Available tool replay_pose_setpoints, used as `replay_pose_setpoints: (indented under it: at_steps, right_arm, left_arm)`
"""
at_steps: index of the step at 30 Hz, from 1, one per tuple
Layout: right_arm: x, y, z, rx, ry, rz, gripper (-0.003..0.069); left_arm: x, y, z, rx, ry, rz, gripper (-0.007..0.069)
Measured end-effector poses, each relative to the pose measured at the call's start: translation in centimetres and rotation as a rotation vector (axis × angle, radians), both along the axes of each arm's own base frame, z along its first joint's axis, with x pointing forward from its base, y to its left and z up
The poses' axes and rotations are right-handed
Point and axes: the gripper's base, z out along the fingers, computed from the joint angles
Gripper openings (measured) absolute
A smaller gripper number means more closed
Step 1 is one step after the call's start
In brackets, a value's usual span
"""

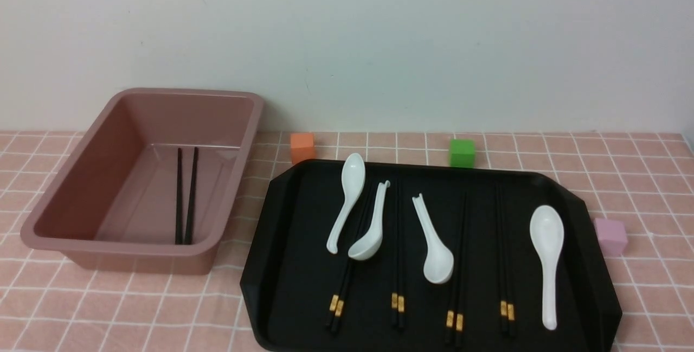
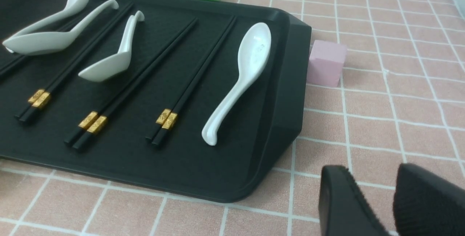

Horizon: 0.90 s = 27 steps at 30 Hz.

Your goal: On pink tablecloth take chopsticks from black tray and put them in box.

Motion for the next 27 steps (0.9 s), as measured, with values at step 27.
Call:
replay_pose_setpoints:
  at_steps: [27]
  right_arm:
    - [0.0,0.0,0.0,0.001,0.0,0.0,0.024]
  left_arm:
    - [0.0,-0.01,0.0,-0.002,0.0,0.0,0.0016]
